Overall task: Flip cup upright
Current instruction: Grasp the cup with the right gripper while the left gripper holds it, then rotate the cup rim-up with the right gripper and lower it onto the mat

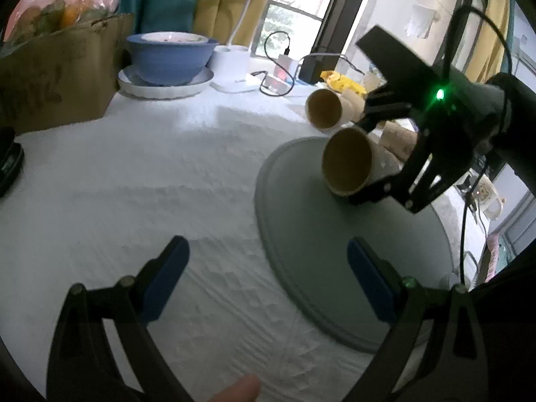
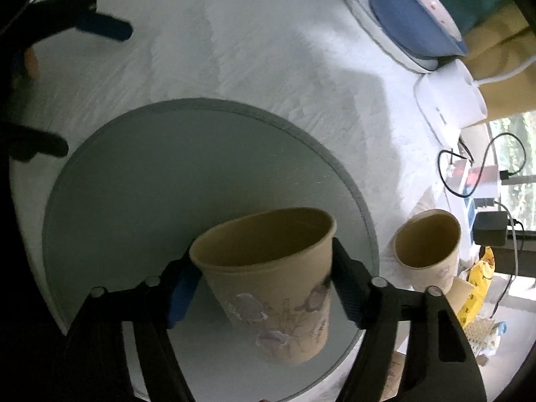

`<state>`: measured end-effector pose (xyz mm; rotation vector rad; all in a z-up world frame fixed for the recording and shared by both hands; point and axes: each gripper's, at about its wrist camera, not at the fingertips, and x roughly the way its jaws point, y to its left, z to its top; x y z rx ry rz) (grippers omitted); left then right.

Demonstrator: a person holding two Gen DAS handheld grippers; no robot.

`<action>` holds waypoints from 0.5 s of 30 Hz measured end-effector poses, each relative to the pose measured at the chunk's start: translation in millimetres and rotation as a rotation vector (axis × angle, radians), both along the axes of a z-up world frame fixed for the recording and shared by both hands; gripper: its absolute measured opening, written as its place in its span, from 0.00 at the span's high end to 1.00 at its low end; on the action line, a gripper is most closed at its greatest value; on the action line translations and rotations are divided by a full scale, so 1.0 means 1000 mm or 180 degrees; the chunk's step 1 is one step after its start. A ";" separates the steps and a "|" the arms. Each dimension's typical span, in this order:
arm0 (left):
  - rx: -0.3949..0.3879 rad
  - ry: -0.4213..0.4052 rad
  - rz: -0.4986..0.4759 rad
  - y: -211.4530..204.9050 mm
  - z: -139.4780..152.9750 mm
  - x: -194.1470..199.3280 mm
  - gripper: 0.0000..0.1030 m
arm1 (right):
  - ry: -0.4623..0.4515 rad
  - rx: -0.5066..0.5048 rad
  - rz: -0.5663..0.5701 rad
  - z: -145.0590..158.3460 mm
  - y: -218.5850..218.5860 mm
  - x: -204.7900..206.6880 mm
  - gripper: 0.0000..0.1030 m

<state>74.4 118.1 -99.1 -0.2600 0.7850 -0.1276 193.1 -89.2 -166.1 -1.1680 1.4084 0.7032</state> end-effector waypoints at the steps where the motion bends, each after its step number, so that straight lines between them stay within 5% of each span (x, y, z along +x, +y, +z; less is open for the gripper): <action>1: 0.0013 -0.0004 0.0006 -0.001 0.000 0.000 0.07 | -0.0026 0.0037 -0.0042 0.001 -0.002 0.003 0.29; 15: 0.0034 -0.0069 -0.0009 -0.021 0.017 0.015 0.07 | -0.0848 0.1380 -0.1467 0.058 -0.053 -0.008 0.31</action>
